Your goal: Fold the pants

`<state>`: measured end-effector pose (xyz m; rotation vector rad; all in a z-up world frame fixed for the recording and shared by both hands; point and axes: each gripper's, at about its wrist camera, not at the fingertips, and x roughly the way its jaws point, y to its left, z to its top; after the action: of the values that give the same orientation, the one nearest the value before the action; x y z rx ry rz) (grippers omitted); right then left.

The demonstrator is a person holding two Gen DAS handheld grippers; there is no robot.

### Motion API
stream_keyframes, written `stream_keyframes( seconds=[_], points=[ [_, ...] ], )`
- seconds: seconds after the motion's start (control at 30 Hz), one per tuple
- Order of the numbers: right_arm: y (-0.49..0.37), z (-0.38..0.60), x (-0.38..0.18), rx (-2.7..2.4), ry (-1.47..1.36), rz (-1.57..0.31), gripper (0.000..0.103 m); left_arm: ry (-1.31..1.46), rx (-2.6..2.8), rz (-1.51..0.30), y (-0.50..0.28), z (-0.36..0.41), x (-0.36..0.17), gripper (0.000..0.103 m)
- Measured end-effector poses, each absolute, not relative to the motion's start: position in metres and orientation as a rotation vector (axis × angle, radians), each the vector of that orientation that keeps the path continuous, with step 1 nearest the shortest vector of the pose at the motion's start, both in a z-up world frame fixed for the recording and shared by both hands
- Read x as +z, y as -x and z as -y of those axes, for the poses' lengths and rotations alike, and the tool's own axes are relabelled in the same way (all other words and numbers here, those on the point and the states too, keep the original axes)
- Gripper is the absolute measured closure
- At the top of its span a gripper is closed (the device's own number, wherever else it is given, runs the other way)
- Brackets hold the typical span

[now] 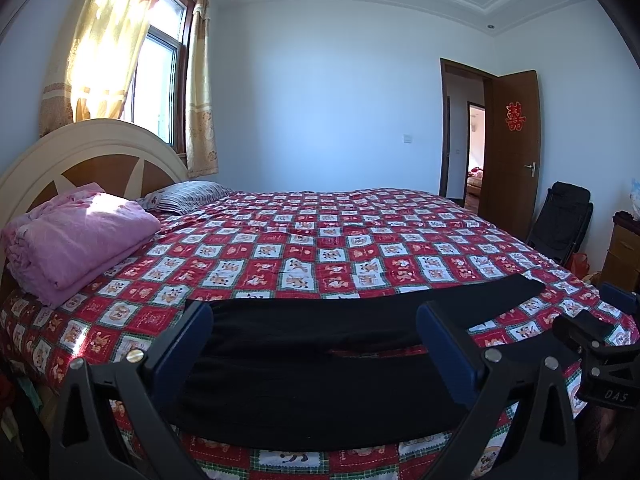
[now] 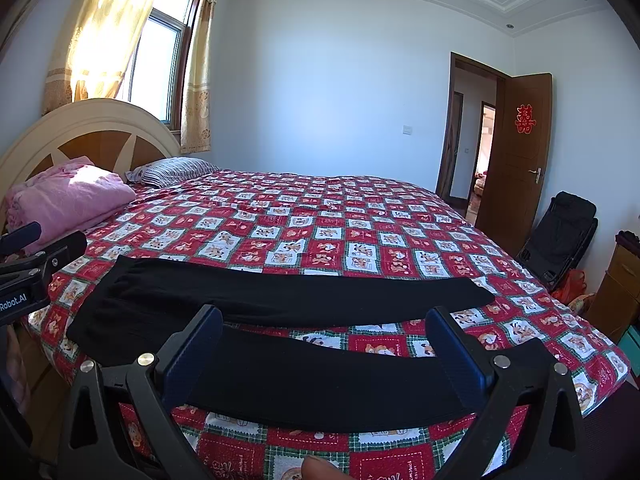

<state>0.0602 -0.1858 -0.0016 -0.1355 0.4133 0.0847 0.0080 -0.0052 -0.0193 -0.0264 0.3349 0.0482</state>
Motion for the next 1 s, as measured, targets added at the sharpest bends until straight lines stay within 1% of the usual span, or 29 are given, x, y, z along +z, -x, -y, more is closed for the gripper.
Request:
stream_keyframes(
  seconds=[1.0],
  points=[
    [-0.0617,0.1861,-0.0051,0.081,0.136,-0.42,0.001,0.028,0.049,-0.343,-0.0081,-0.0001,-0.0261,0.0]
  ],
)
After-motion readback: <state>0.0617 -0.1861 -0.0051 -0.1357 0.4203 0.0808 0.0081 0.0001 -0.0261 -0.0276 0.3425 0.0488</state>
